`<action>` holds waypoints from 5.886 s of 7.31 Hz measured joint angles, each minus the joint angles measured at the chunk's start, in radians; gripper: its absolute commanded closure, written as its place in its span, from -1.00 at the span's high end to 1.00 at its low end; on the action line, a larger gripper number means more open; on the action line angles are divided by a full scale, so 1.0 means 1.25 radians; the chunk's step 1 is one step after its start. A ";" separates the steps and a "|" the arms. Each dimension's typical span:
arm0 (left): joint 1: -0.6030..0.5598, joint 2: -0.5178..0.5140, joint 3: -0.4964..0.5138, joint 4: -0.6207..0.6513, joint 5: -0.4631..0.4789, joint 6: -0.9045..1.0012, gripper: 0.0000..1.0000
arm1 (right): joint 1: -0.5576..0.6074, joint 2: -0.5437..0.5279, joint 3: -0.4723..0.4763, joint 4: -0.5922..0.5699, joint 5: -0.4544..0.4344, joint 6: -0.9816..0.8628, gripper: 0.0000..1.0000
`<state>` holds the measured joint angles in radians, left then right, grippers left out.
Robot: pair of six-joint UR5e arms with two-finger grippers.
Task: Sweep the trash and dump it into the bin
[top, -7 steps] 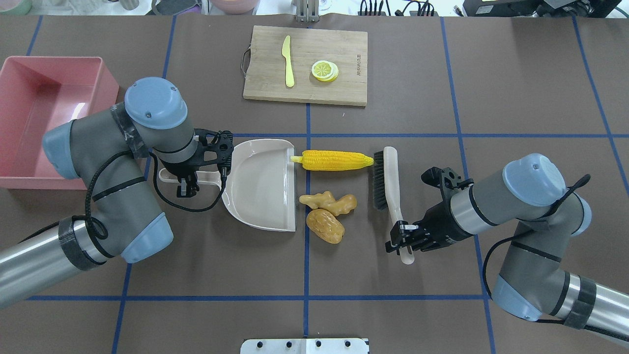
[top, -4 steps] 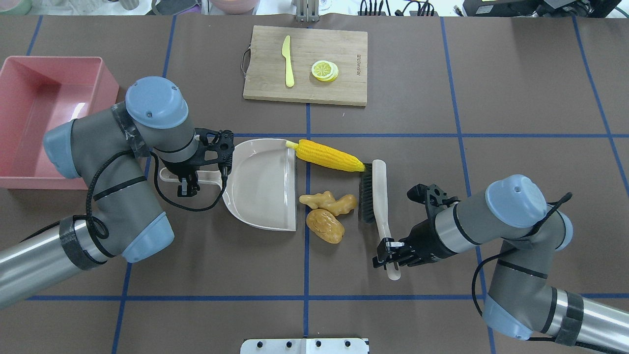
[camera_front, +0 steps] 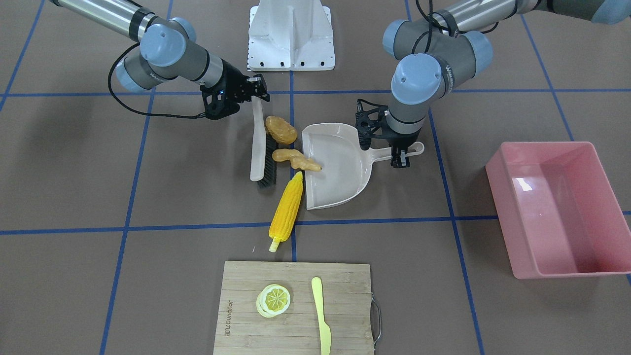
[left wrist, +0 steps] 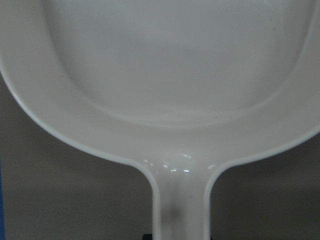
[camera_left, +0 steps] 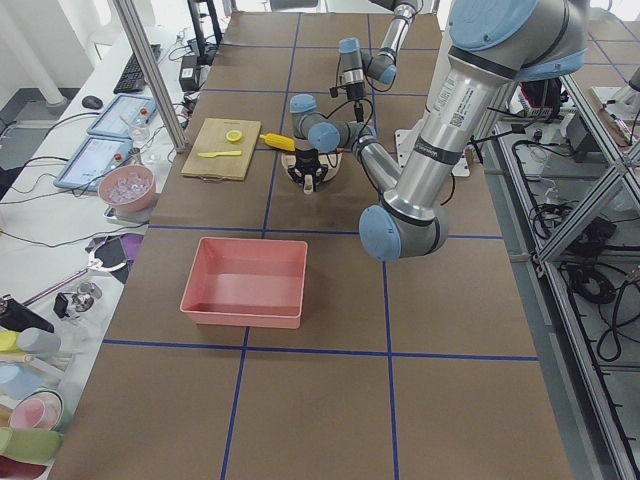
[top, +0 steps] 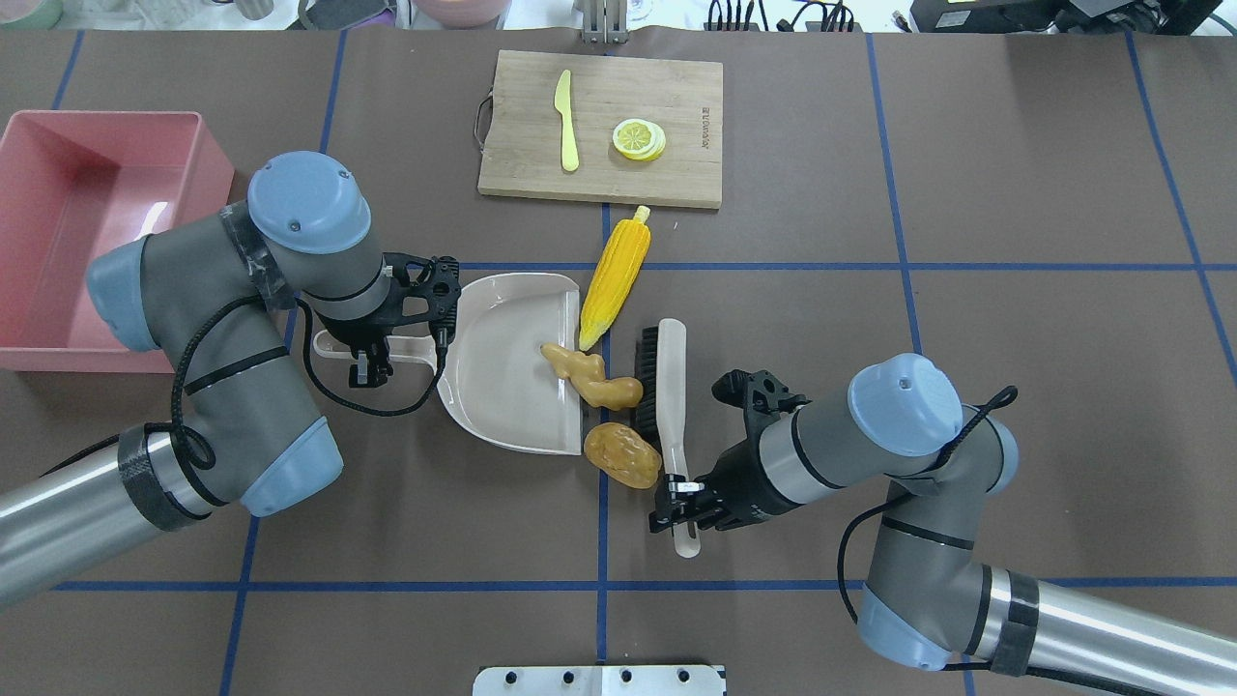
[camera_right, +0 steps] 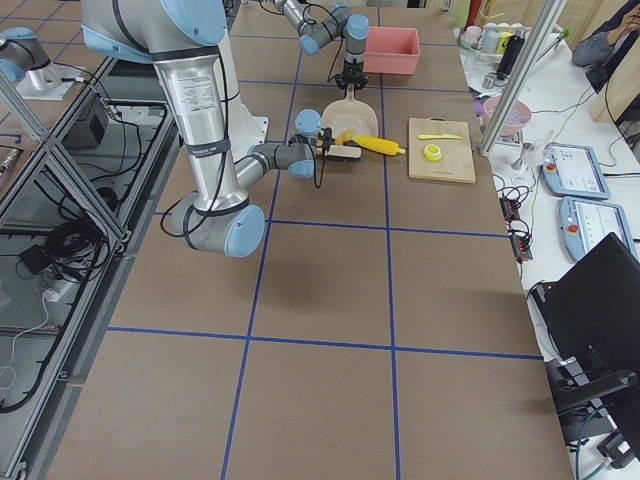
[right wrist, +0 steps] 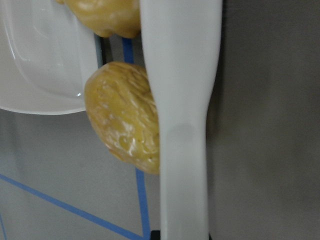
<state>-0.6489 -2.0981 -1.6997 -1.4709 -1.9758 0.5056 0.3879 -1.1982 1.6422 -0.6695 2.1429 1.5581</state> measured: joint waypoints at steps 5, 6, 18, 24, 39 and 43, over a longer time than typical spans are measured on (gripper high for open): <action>0.000 0.001 0.001 0.000 0.000 0.001 -1.00 | -0.044 0.109 -0.019 -0.080 -0.067 0.001 -1.00; -0.001 0.001 -0.001 0.000 0.000 0.001 -1.00 | -0.034 0.113 -0.006 -0.102 -0.057 0.000 -1.00; -0.007 0.010 -0.003 -0.004 -0.002 0.002 -1.00 | 0.353 0.157 -0.316 -0.163 0.323 -0.825 -1.00; -0.011 0.009 -0.002 -0.007 -0.004 0.002 -1.00 | 0.307 0.222 -0.382 -0.240 0.425 -0.854 -1.00; -0.005 0.000 0.001 -0.012 -0.005 0.002 -1.00 | 0.122 0.247 -0.189 -0.258 0.292 -0.468 -1.00; -0.005 0.000 0.004 -0.020 -0.005 0.000 -1.00 | 0.180 0.145 0.008 -0.417 0.383 -0.402 -1.00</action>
<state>-0.6550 -2.0985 -1.6944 -1.4957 -1.9819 0.5059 0.6133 -1.0169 1.6525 -1.1903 2.6216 1.0556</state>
